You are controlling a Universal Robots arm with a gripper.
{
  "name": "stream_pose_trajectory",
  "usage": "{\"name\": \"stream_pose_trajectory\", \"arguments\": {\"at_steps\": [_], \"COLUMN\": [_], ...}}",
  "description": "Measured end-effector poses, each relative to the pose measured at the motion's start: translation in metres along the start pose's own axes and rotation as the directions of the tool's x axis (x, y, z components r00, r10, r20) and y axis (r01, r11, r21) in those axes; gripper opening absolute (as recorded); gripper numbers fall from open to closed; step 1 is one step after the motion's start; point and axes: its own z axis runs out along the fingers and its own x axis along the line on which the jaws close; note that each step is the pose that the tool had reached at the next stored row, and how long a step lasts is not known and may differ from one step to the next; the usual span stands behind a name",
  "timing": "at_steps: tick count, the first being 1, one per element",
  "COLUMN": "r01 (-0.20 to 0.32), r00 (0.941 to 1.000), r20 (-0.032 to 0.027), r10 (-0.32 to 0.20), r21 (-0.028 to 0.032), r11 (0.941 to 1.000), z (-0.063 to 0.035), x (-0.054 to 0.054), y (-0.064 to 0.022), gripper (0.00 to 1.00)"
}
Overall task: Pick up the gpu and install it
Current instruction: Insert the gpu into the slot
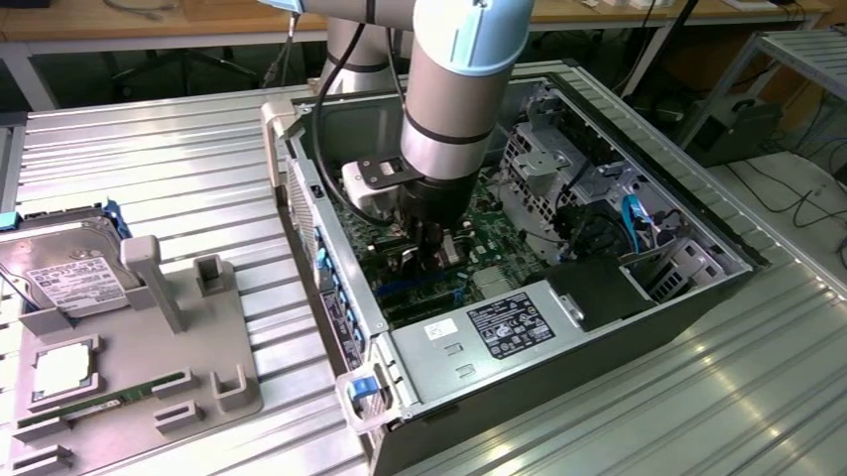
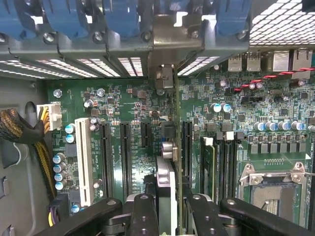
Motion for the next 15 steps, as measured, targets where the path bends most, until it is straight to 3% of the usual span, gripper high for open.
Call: {"name": "stream_pose_trajectory", "arguments": {"at_steps": [4, 11, 15], "r01": [0.000, -0.001, -0.001], "r00": [1.0000, 1.0000, 1.0000], "r20": [-0.0003, -0.0009, -0.0009], "r10": [0.000, 0.001, 0.001], "r21": [-0.0016, -0.0139, -0.0141], "r11": [1.0000, 0.9999, 0.9999], "z": [-0.0014, -0.0002, 0.0001], "x": [0.0000, 0.0009, 0.0017], "y": [-0.0001, -0.0015, -0.0017], "gripper": [0.28, 0.28, 0.28]}}
